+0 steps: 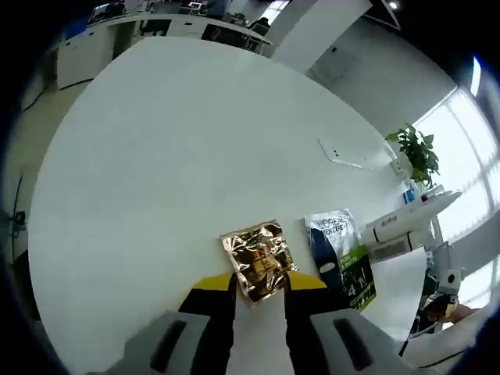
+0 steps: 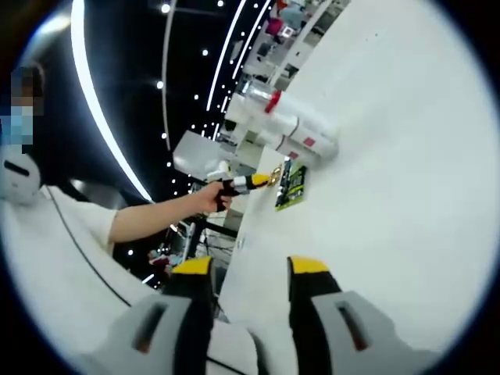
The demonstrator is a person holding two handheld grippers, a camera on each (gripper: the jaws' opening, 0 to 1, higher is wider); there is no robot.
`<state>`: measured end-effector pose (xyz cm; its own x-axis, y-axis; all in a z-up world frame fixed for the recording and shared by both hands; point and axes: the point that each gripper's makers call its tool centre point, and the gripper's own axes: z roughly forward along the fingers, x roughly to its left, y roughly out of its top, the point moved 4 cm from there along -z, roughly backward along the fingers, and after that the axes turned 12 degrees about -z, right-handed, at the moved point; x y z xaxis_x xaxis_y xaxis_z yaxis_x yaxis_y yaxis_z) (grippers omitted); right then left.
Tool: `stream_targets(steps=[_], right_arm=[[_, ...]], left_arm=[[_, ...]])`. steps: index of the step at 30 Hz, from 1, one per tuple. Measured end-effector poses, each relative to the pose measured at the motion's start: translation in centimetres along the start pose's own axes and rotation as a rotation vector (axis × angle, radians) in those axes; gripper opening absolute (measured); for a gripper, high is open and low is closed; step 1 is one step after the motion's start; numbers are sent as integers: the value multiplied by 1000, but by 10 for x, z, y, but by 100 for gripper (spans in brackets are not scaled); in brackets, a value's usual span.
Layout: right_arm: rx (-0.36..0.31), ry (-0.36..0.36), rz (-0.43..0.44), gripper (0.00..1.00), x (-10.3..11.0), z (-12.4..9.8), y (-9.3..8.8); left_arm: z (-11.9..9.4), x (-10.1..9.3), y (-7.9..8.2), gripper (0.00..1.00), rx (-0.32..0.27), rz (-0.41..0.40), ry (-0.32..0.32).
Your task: Arrange the skincare products in the storage area until every visible bottle or jar stands upright without overlapping.
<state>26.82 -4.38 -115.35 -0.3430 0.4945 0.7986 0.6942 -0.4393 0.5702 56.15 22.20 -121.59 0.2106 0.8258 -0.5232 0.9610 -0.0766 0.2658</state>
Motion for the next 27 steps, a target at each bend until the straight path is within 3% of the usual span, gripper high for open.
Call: stream_targets(steps=[4, 7, 13, 19, 27], right_arm=[[-3, -7, 5, 35, -1, -1, -1], [-6, -8, 7, 35, 0, -1, -1], [-9, -4, 5, 35, 0, 2, 0], [-23, -8, 9, 36, -1, 2, 1], [-20, -15, 16, 36, -2, -1, -3]], left_arm=[[1, 1, 4, 22, 12, 88, 42], [3, 1, 5, 21, 54, 212, 84], [5, 2, 6, 21, 92, 332, 113], [7, 3, 7, 20, 134, 504, 156], [9, 1, 6, 21, 145, 597, 191]])
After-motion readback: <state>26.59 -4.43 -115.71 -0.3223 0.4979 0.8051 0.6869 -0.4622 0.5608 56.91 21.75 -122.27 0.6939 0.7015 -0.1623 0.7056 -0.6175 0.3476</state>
